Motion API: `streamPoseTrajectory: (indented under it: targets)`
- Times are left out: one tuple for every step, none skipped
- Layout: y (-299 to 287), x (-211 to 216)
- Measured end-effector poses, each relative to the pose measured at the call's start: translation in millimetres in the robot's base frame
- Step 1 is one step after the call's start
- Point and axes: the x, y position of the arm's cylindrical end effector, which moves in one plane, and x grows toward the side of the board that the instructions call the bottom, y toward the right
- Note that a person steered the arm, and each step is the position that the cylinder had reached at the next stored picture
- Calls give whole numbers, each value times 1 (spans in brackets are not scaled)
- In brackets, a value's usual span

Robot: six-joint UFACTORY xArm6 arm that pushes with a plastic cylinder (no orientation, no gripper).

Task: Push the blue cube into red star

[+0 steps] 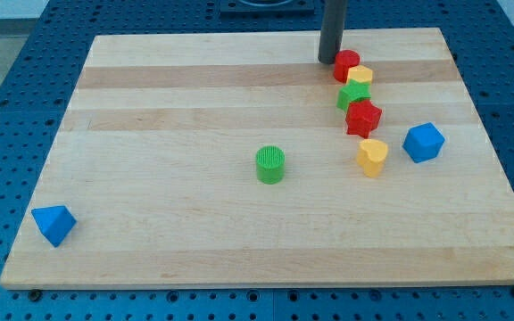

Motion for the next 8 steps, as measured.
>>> streamPoseTrajectory:
  targets:
    - [31, -36]
    - [88, -51]
    - [144, -56]
    - [163, -59]
    - [162, -60]
    - [183, -50]
    - [246, -26]
    - [248, -21]
